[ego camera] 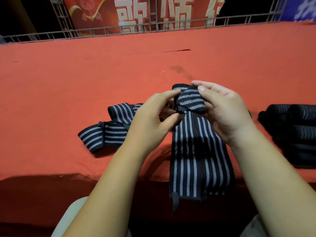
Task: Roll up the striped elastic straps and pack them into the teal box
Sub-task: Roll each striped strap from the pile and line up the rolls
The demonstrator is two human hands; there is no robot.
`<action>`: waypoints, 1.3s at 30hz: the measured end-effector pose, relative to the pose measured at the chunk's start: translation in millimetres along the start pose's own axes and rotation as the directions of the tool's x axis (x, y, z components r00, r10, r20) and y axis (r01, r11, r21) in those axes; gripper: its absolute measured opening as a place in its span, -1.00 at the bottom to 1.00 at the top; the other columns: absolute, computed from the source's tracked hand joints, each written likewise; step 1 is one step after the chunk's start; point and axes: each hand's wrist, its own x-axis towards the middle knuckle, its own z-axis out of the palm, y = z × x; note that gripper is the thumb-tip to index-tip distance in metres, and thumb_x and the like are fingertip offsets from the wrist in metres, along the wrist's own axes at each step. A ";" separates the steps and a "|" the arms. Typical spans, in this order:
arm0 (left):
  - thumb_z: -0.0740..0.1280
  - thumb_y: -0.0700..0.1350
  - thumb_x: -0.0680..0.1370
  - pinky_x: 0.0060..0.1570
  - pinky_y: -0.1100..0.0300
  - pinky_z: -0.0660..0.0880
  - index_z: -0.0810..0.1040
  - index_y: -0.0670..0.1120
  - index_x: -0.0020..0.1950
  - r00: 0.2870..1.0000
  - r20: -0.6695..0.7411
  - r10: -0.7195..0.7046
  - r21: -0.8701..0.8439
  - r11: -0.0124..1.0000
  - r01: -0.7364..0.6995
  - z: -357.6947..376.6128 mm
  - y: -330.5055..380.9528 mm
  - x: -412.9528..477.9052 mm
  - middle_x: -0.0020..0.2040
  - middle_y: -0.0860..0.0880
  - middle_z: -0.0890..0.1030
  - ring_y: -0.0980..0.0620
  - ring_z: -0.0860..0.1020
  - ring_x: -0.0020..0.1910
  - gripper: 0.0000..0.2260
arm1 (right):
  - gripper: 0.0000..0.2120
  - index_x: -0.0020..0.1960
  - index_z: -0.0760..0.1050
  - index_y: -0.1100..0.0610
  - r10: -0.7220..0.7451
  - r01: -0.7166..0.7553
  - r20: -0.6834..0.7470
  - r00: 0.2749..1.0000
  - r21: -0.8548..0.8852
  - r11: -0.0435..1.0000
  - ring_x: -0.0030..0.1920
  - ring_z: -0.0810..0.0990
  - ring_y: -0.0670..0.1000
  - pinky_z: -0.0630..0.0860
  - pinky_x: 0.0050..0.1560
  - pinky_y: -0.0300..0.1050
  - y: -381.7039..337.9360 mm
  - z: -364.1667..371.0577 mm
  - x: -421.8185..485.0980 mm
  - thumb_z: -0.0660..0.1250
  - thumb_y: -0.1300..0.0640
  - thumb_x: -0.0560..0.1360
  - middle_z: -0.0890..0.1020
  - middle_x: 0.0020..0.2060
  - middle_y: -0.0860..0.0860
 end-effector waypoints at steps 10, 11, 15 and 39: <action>0.59 -0.19 0.54 -0.01 0.15 0.57 0.71 0.00 0.26 0.957 -0.197 -0.214 -0.361 0.923 0.132 9.4 20.6 12.2 -0.14 0.08 0.67 0.12 0.61 -0.14 -0.70 | -0.49 0.45 0.54 0.12 -0.131 0.123 0.329 0.935 0.046 0.991 0.44 0.60 0.12 0.46 0.47 0.19 0.5 -6.6 -11.4 0.35 -0.14 0.60 0.67 0.37 0.09; 0.58 -0.18 0.55 0.02 0.14 0.59 0.71 -0.01 0.26 0.959 -0.195 -0.207 -0.357 0.926 0.127 9.2 21.7 11.9 -0.11 0.08 0.68 0.12 0.63 -0.12 -0.70 | -0.53 0.43 0.55 0.15 -0.130 0.119 0.325 0.937 0.056 0.991 0.41 0.62 0.13 0.51 0.44 0.16 0.5 -6.1 -12.8 0.35 -0.09 0.62 0.69 0.35 0.10; 0.54 -0.27 0.57 0.20 0.10 0.61 0.64 -0.02 0.41 0.986 -0.155 -0.054 -0.161 0.987 0.028 5.8 25.5 9.1 0.05 0.03 0.69 0.06 0.68 0.05 -0.58 | -0.64 0.30 0.65 0.25 -0.120 0.109 0.216 0.969 0.063 0.992 0.29 0.71 0.21 0.56 0.41 0.22 1.2 -5.7 -11.1 0.25 0.02 0.73 0.74 0.21 0.21; 0.33 0.04 0.70 -0.28 0.10 0.46 0.66 -0.05 0.04 0.749 -0.399 -0.529 -0.304 0.847 0.437 -19.0 -11.4 17.9 -0.40 0.05 0.56 0.05 0.51 -0.47 -0.79 | -0.68 0.25 0.70 0.02 0.069 0.002 0.436 0.897 -0.161 0.987 0.18 0.76 0.00 0.66 0.13 -0.21 7.0 -10.8 -22.2 0.42 0.35 0.62 0.78 0.14 0.00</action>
